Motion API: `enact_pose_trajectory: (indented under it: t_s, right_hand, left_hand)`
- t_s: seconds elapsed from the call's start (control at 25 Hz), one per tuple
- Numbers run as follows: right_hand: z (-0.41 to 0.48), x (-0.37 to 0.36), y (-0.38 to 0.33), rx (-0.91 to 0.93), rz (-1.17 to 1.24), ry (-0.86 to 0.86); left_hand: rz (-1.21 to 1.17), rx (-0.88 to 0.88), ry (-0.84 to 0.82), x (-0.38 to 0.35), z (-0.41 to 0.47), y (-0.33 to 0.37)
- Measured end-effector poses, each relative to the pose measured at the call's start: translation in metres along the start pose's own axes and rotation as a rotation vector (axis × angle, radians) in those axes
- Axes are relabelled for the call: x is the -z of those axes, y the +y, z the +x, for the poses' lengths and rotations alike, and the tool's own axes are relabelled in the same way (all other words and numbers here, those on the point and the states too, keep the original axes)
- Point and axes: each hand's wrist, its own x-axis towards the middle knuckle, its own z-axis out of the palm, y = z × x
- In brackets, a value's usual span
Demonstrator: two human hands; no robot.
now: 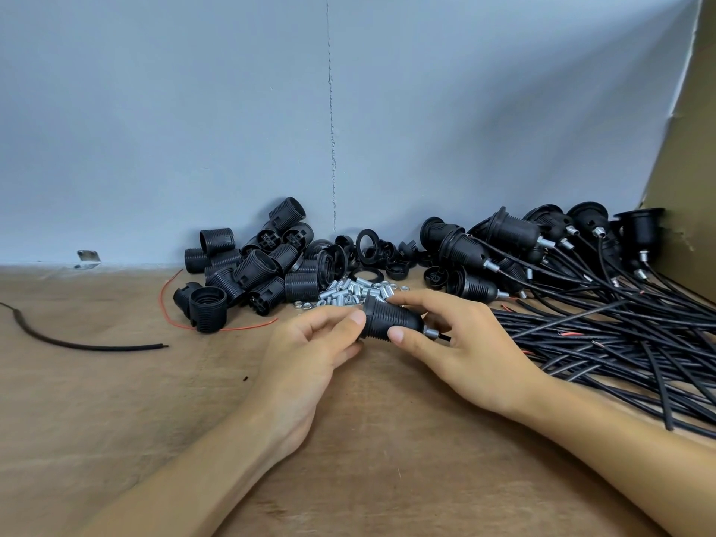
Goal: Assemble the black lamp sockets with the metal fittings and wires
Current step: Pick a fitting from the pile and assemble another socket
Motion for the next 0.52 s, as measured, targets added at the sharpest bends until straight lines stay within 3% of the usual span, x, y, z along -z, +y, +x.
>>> enact_pose_trajectory:
  t_s: [0.28, 0.52]
  right_hand:
    - [0.0015, 0.0015, 0.0011, 0.011, 0.001, -0.040]
    - [-0.0003, -0.0007, -0.0006, 0.055, -0.040, -0.081]
  left_hand:
    - [-0.062, 0.031, -0.071, 0.0053, 0.0023, 0.0022]
    - [-0.038, -0.013, 0.030, 0.0021, 0.0030, 0.0033]
